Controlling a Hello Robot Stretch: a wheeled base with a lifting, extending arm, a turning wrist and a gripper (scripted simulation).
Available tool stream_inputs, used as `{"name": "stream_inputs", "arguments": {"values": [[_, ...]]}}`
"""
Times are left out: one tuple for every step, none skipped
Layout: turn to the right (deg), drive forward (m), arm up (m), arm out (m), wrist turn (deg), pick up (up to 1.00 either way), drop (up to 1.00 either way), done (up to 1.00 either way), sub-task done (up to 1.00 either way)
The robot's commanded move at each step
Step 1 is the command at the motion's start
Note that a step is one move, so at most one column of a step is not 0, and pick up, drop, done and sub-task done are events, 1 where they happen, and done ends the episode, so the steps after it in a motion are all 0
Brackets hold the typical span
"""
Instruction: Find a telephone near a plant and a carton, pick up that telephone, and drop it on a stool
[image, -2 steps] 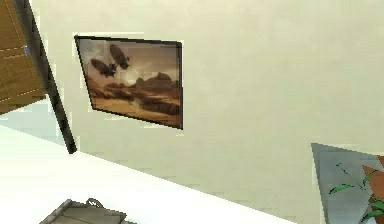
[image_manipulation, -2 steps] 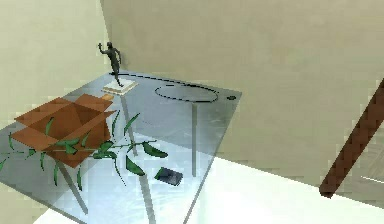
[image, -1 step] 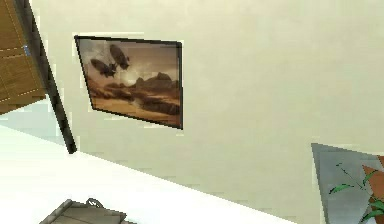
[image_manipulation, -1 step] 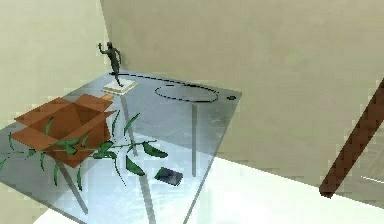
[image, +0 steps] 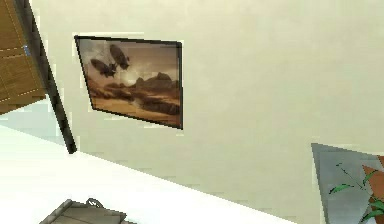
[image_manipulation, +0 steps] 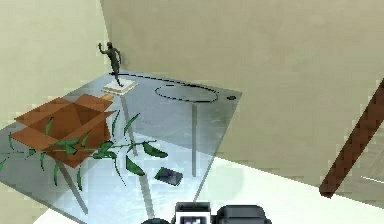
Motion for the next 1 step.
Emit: {"name": "stream_inputs", "arguments": {"values": [[0.0,0.0,0.0,0.2,0.0,0.0,0.0,0.0,0.0]]}}
